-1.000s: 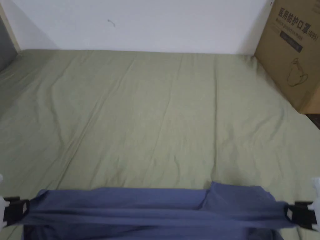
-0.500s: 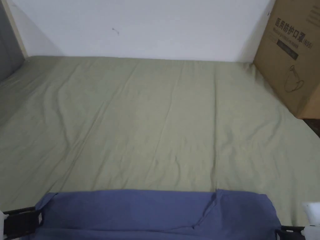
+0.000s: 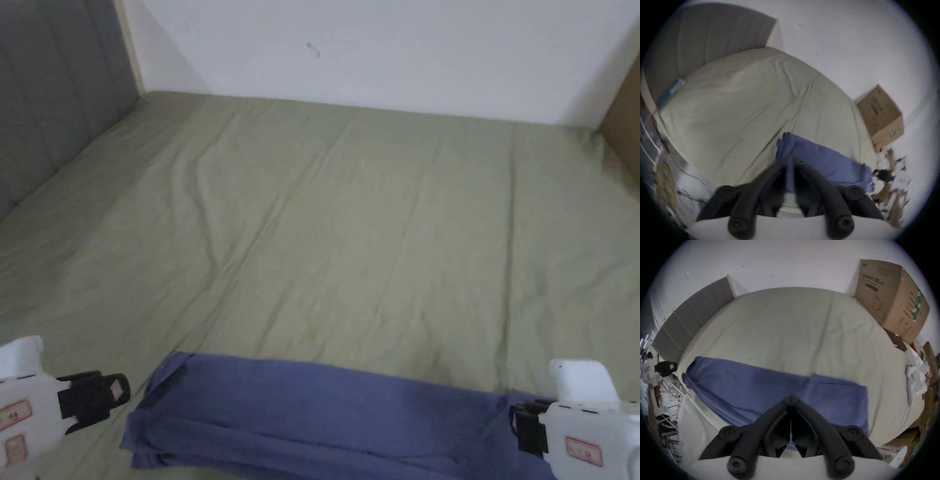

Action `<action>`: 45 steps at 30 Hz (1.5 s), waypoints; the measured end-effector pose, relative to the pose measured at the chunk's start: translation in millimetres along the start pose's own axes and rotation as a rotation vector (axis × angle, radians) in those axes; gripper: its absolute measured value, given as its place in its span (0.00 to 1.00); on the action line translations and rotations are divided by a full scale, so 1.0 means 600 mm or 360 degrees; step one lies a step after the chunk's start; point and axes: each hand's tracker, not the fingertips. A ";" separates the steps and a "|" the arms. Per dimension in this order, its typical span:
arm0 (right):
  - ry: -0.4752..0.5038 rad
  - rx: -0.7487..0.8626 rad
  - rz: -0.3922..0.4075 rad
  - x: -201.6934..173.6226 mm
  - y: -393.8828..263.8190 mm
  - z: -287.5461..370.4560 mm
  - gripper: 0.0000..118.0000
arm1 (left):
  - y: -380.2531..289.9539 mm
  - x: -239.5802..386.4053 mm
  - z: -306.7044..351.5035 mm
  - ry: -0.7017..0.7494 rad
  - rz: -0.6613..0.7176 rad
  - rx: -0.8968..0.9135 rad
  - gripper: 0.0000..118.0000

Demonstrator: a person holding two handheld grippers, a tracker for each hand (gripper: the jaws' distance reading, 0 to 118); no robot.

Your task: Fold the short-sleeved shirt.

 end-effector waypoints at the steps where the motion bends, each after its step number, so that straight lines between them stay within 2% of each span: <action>1: 0.0011 -0.0005 0.0010 -0.007 0.005 -0.007 0.00 | -0.001 -0.017 0.003 -0.0047 0.0105 0.0000 0.42; 3: 0.0020 -0.0019 0.0043 -0.028 0.011 -0.021 0.00 | -0.010 -0.031 0.005 -0.0074 0.0208 -0.0005 0.52; 4: 0.0033 -0.0031 0.0064 -0.037 0.013 -0.026 0.00 | -0.014 -0.038 0.002 -0.0079 0.0230 -0.0015 0.67; 7: 0.0114 -0.0120 0.0190 -0.069 0.012 -0.046 0.00 | -0.030 -0.053 -0.035 -0.0148 0.0310 -0.0142 1.00; 9: 0.0099 -0.0154 0.0298 -0.092 0.007 -0.056 0.00 | -0.039 -0.059 -0.057 -0.0255 0.0434 -0.0210 1.00; 11: 0.0091 -0.0166 0.0352 -0.103 0.004 -0.062 0.00 | -0.047 -0.074 -0.092 -0.0332 0.0564 -0.0253 1.00; 16: 0.0152 -0.0175 0.0258 -0.108 0.005 -0.065 0.00 | -0.064 -0.066 -0.127 -0.0447 0.0772 -0.0241 0.99; 17: 0.0157 -0.0175 0.0246 -0.111 0.005 -0.063 0.00 | -0.060 -0.064 -0.124 -0.0494 0.0821 -0.0232 0.92; 18: 0.0157 -0.0177 0.0242 -0.110 0.007 -0.065 0.00 | -0.059 -0.061 -0.123 -0.0557 0.0881 -0.0179 0.67; 19: 0.0154 -0.0183 0.0242 -0.109 0.008 -0.068 0.00 | -0.063 -0.075 -0.129 -0.0581 0.0923 -0.0148 0.02; 21: 0.0125 -0.0198 0.0255 -0.114 0.009 -0.069 0.00 | -0.067 -0.063 -0.153 -0.0357 0.0886 -0.0260 0.03; 22: 0.0121 -0.0202 0.0260 -0.114 0.010 -0.069 0.00 | -0.065 -0.055 -0.159 -0.0292 0.0783 -0.0304 0.03; 23: 0.0119 -0.0201 0.0263 -0.113 0.009 -0.066 0.00 | -0.067 -0.065 -0.156 -0.0334 0.0724 -0.0277 0.03; 26: 0.0138 -0.0187 0.0242 -0.108 0.009 -0.053 0.00 | -0.062 -0.064 -0.136 -0.0395 0.0759 -0.0257 0.03; 27: 0.0141 -0.0185 0.0237 -0.105 0.009 -0.053 0.00 | -0.044 -0.101 -0.128 -0.0373 0.0709 -0.0248 0.03; 30: 0.0108 -0.0192 0.0234 -0.097 0.009 -0.054 0.00 | -0.028 -0.107 -0.112 -0.0275 0.0587 -0.0235 0.03; 34: 0.0117 -0.0177 0.0167 -0.081 0.003 -0.048 0.00 | 0.005 -0.160 -0.086 -0.0224 0.0629 -0.0122 0.03; 37: 0.0125 -0.0180 0.0120 -0.068 -0.005 -0.046 0.00 | 0.021 -0.161 -0.056 -0.0137 0.0610 -0.0062 0.03; 45: 0.0089 -0.0189 0.0068 -0.030 -0.025 -0.028 0.00 | 0.045 -0.026 -0.008 -0.0036 0.0123 0.0009 0.03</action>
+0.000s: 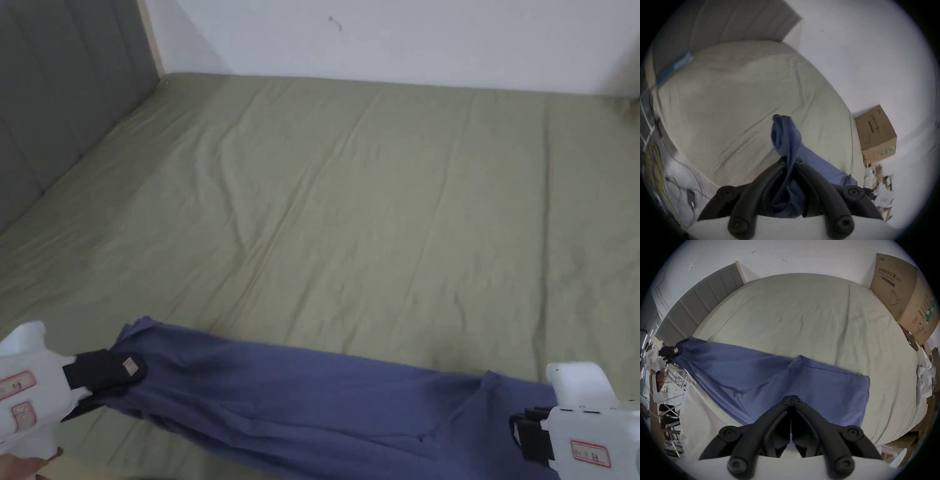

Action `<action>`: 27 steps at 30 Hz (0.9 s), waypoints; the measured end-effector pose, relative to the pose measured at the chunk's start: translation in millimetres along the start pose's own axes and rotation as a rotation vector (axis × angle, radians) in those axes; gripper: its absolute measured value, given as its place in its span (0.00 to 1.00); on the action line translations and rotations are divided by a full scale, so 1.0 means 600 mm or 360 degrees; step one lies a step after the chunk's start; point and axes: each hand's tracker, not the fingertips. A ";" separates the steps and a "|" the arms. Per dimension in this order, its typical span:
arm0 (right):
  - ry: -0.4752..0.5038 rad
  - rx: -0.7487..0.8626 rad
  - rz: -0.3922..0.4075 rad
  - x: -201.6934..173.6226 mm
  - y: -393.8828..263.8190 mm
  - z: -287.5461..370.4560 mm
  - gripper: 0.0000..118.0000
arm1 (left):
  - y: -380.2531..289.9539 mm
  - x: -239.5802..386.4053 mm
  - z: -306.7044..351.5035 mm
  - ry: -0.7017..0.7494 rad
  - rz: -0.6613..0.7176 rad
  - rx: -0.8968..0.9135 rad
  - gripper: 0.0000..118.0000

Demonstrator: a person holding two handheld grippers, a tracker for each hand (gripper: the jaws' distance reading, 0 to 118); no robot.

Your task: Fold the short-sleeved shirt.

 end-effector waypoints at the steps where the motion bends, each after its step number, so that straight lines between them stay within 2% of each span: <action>1: -0.0010 0.0007 -0.0003 0.004 -0.002 0.004 0.00 | 0.003 0.028 0.003 -0.0010 -0.0092 0.0018 0.03; 6: -0.0009 0.0067 -0.0097 0.027 -0.014 0.027 0.00 | -0.033 0.220 -0.012 -0.0272 -0.0538 -0.0001 0.03; 10: -0.0011 0.0090 -0.0157 0.046 -0.028 0.042 0.00 | -0.113 0.330 -0.076 -0.0466 -0.0869 -0.0232 0.03; 12: -0.0041 0.0098 -0.0188 0.060 -0.036 0.047 0.00 | -0.166 0.362 -0.121 -0.0432 -0.0944 -0.0379 0.05; 13: -0.0044 0.0098 -0.0207 0.066 -0.041 0.050 0.00 | -0.190 0.369 -0.141 -0.0446 -0.0976 -0.0467 0.12; 14: -0.0046 0.0100 -0.0231 0.074 -0.046 0.053 0.00 | -0.219 0.377 -0.163 -0.0472 -0.0982 -0.0533 0.25; 15: -0.0043 0.0103 -0.0252 0.081 -0.052 0.054 0.00 | -0.241 0.375 -0.184 -0.0493 -0.0983 -0.0622 0.45; 18: -0.0030 0.0097 -0.0308 0.101 -0.066 0.057 0.00 | -0.282 0.357 -0.241 -0.0408 -0.0884 -0.0896 0.69; 19: -0.0033 0.0094 -0.0323 0.104 -0.070 0.058 0.00 | -0.287 0.348 -0.247 -0.0389 -0.0828 -0.0903 0.84; 21: -0.0031 0.0094 -0.0344 0.109 -0.076 0.059 0.00 | -0.274 0.339 -0.236 -0.0405 -0.0728 -0.0770 0.83; 24: -0.0012 0.0096 -0.0374 0.109 -0.079 0.056 0.00 | -0.227 0.325 -0.209 -0.0564 -0.0504 -0.0731 0.83; 25: -0.0004 0.0098 -0.0373 0.107 -0.079 0.055 0.00 | -0.211 0.319 -0.199 -0.0612 -0.0448 -0.0711 0.77; 26: -0.0002 0.0101 -0.0371 0.104 -0.078 0.053 0.00 | -0.195 0.323 -0.168 -0.0642 -0.0381 -0.0633 0.65; 27: 0.0001 0.0101 -0.0366 0.100 -0.076 0.050 0.00 | -0.180 0.313 -0.157 -0.0645 -0.0315 -0.0547 0.43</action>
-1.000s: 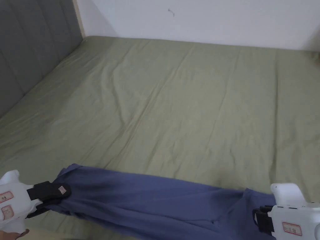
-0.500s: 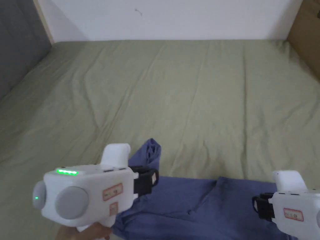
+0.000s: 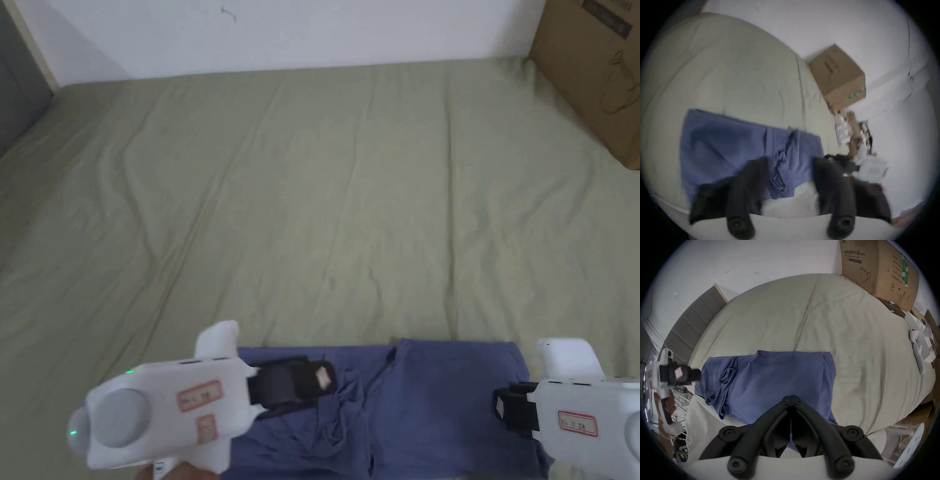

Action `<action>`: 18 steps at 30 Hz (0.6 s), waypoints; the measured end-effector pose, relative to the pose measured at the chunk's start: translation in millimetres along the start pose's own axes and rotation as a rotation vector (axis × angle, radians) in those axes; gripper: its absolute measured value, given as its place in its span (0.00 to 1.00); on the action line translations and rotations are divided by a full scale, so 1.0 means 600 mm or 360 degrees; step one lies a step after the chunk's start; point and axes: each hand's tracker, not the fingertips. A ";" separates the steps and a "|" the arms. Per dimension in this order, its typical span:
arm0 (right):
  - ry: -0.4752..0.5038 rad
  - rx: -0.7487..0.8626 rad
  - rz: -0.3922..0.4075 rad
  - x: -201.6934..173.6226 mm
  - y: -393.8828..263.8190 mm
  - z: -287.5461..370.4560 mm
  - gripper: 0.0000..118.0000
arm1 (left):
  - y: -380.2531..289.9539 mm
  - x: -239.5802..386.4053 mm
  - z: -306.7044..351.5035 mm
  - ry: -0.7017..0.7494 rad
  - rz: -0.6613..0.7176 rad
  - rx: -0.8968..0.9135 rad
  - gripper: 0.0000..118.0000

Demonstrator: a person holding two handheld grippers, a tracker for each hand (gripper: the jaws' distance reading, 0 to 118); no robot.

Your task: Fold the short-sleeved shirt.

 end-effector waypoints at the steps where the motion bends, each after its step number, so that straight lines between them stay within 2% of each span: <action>1: 0.0003 0.0000 0.0008 -0.003 0.002 -0.003 0.00 | 0.006 -0.009 0.011 0.0037 0.0033 0.0046 0.14; 2: 0.0009 0.0003 0.0013 -0.007 0.002 -0.004 0.00 | 0.011 -0.020 0.017 0.0104 0.0054 0.0073 0.05; 6: 0.0054 0.0009 0.0030 -0.012 0.008 -0.010 0.00 | 0.008 -0.075 0.004 0.0376 0.0024 -0.0029 0.04; 11: 0.0047 0.0000 0.0059 -0.008 0.013 -0.020 0.00 | -0.044 -0.083 -0.062 0.0269 0.0111 -0.0263 0.04; 18: 0.0032 -0.0020 0.0057 0.002 0.011 -0.023 0.00 | -0.070 -0.026 -0.120 0.0290 -0.0039 -0.0329 0.04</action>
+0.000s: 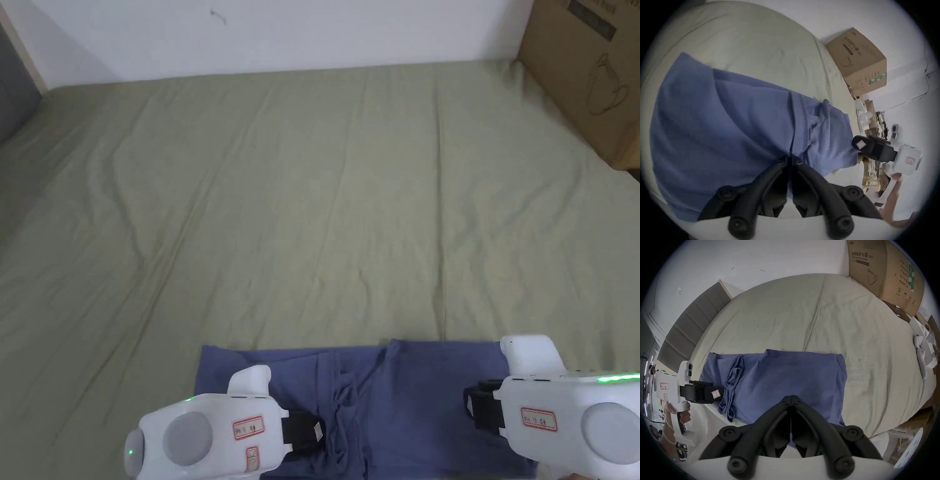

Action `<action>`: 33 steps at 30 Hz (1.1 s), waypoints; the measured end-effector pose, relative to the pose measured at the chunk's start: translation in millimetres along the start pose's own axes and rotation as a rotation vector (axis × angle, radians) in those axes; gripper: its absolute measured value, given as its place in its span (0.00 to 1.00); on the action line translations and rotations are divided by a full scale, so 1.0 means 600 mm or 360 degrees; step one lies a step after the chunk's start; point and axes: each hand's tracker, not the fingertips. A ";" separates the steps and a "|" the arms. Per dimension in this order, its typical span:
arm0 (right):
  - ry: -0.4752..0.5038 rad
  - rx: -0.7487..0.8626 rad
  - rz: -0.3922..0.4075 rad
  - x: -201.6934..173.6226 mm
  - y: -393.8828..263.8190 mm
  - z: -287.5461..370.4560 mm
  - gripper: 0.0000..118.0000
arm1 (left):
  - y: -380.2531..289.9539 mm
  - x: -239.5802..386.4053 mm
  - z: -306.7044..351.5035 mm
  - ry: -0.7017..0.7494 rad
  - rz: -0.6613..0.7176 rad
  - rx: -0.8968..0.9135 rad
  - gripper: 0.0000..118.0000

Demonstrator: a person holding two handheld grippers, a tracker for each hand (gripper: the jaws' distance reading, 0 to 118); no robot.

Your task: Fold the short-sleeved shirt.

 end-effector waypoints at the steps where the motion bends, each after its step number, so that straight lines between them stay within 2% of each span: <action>1: -0.0001 -0.0001 -0.0004 0.002 0.000 0.000 0.00 | 0.003 0.006 0.001 0.0003 0.0001 0.0000 0.04; 15: -0.0010 -0.0024 0.0022 -0.015 0.003 -0.005 0.00 | -0.007 0.019 0.032 -0.0172 -0.0092 -0.0018 0.05; 18: -0.0004 -0.0014 0.0041 -0.021 0.008 0.000 0.00 | 0.000 -0.016 0.087 -0.0203 0.0042 0.0137 0.04; 24: -0.0009 -0.0022 0.0086 -0.041 0.021 -0.007 0.00 | 0.004 -0.168 0.196 -0.0180 0.0394 0.0408 0.04; 27: -0.0005 -0.0030 0.0098 -0.053 0.029 -0.015 0.00 | -0.001 -0.218 0.213 -0.0351 0.0456 0.0441 0.06; 29: 0.0000 -0.0037 0.0102 -0.061 0.035 -0.019 0.00 | 0.002 -0.257 0.207 -0.0382 0.0546 0.0460 0.21; 30: 0.0001 -0.0040 0.0110 -0.065 0.038 -0.020 0.00 | 0.002 -0.268 0.203 -0.0398 0.0575 0.0462 0.37; 33: -0.0007 -0.0052 0.0138 -0.077 0.043 -0.023 0.00 | -0.001 -0.272 0.178 -0.0475 0.0674 0.0447 0.60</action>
